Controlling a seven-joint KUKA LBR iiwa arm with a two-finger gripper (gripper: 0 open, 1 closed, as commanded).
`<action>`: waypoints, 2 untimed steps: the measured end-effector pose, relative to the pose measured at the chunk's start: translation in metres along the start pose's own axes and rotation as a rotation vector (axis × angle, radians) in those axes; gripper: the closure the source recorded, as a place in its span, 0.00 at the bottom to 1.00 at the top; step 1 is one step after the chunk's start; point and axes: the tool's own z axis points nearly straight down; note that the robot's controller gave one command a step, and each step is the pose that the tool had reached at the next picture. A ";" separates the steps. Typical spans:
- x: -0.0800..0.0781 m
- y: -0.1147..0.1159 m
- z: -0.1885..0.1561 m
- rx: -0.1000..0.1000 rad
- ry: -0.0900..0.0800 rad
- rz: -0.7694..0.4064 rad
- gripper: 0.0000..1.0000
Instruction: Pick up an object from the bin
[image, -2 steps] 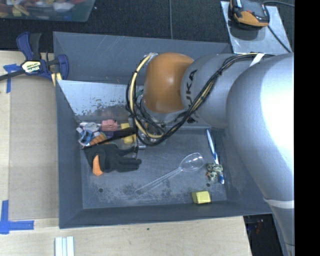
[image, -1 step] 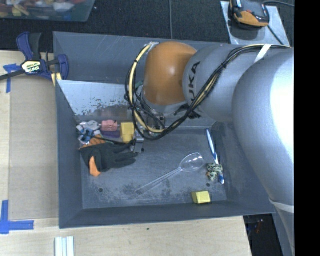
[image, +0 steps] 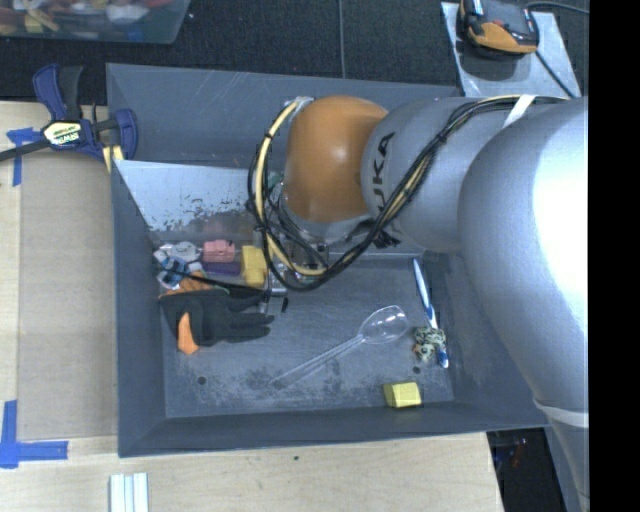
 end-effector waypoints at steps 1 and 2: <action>-0.009 -0.007 0.023 -0.002 -0.017 -0.140 0.00; 0.000 0.000 0.026 -0.002 -0.001 0.035 1.00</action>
Offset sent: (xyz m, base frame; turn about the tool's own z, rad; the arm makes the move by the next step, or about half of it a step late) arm -0.0018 -0.0010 -0.0306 0.0371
